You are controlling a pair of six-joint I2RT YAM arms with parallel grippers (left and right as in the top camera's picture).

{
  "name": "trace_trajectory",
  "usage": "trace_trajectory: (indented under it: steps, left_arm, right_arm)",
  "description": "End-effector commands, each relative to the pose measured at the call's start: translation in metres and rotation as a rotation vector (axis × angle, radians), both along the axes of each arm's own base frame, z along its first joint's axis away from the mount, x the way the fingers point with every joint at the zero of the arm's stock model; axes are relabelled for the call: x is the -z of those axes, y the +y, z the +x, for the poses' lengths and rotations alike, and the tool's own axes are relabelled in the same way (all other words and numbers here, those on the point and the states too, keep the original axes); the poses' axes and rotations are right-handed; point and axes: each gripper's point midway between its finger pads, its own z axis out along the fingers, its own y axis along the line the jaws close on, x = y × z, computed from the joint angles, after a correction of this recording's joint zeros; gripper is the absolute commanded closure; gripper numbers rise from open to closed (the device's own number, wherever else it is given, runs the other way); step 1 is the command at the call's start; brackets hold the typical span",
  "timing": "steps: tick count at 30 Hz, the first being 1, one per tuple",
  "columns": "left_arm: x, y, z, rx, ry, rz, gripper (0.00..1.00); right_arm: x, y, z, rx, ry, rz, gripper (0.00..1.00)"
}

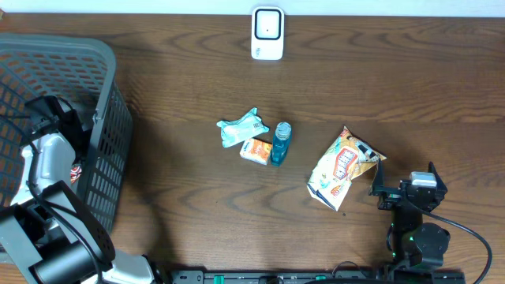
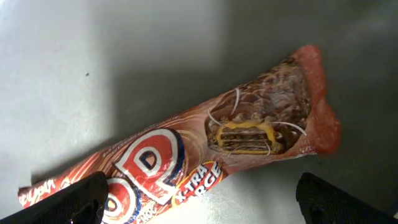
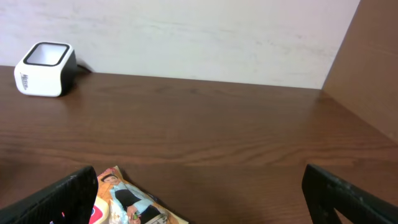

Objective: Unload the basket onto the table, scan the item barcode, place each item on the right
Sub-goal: 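Reach the left gripper into the basket and grasp the red Top chocolate bar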

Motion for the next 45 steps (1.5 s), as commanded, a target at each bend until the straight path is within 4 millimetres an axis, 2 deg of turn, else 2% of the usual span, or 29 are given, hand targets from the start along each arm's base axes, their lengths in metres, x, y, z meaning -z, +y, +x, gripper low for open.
trace_trajectory:
  steps: [1, 4, 10, 13, 15, 16, 21, 25, 26, 27, 30, 32, 34, 37, 41, 45]
  left_arm:
    - [0.008, -0.001, 0.000, 0.119, 0.024, 0.018, 0.03]
    - [0.006, 0.003, 0.006, 0.164, 0.008, 0.050, 0.03]
    - [0.001, 0.024, 0.009, 0.133, 0.016, 0.159, 0.03]
    - [0.005, 0.027, 0.008, 0.127, 0.024, 0.163, 0.03]
    - [0.013, 0.027, 0.007, 0.126, 0.042, 0.151, 0.03]
    - [0.024, 0.025, 0.002, 0.127, 0.074, 0.128, 0.03]
    - [0.057, 0.017, -0.010, 0.037, 0.146, 0.046, 0.02]
    - [0.072, 0.014, -0.015, -0.038, 0.169, 0.005, 0.01]
    - [0.073, 0.014, -0.016, -0.062, 0.168, -0.001, 0.04]
    - [0.073, 0.014, -0.016, -0.081, 0.165, -0.003, 0.13]
    - [0.068, 0.021, -0.015, -0.219, 0.129, -0.006, 0.33]
    - [0.064, 0.030, -0.017, -0.380, 0.099, -0.010, 0.35]
    - [0.060, 0.037, -0.021, -0.575, 0.052, -0.047, 0.33]
    - [0.050, 0.041, -0.026, -0.719, 0.015, -0.073, 0.25]
    - [0.024, 0.047, -0.022, -0.744, -0.058, -0.059, 0.03]
    - [-0.007, 0.053, -0.018, -0.730, -0.139, -0.022, 0.02]
  right_arm:
    - [0.001, -0.002, 0.000, 0.011, 0.002, -0.011, 0.01]
    - [0.001, -0.002, 0.000, 0.011, 0.002, -0.011, 0.01]
    - [0.001, -0.002, 0.000, 0.011, 0.002, -0.011, 0.01]
    - [0.001, -0.002, 0.000, 0.011, 0.002, -0.011, 0.01]
    - [0.001, -0.002, 0.000, 0.011, 0.002, -0.011, 0.01]
    - [0.001, -0.002, 0.000, 0.011, 0.002, -0.011, 0.01]
    - [0.001, -0.002, 0.000, 0.011, 0.002, -0.011, 0.01]
    - [0.001, -0.002, 0.000, 0.011, 0.002, -0.011, 0.01]
    - [0.001, -0.002, 0.000, 0.011, 0.002, -0.011, 0.01]
    - [0.001, -0.002, 0.000, 0.011, 0.002, -0.011, 0.01]
    - [0.001, -0.002, 0.000, 0.011, 0.002, -0.011, 0.01]
    - [0.001, -0.002, 0.000, 0.011, 0.002, -0.011, 0.01]
    - [0.001, -0.002, 0.000, 0.011, 0.002, -0.011, 0.01]
    - [0.001, -0.002, 0.000, 0.011, 0.002, -0.011, 0.01]
    - [0.001, -0.002, 0.000, 0.011, 0.002, -0.011, 0.01]
    - [0.001, -0.002, 0.000, 0.011, 0.002, -0.011, 0.01]
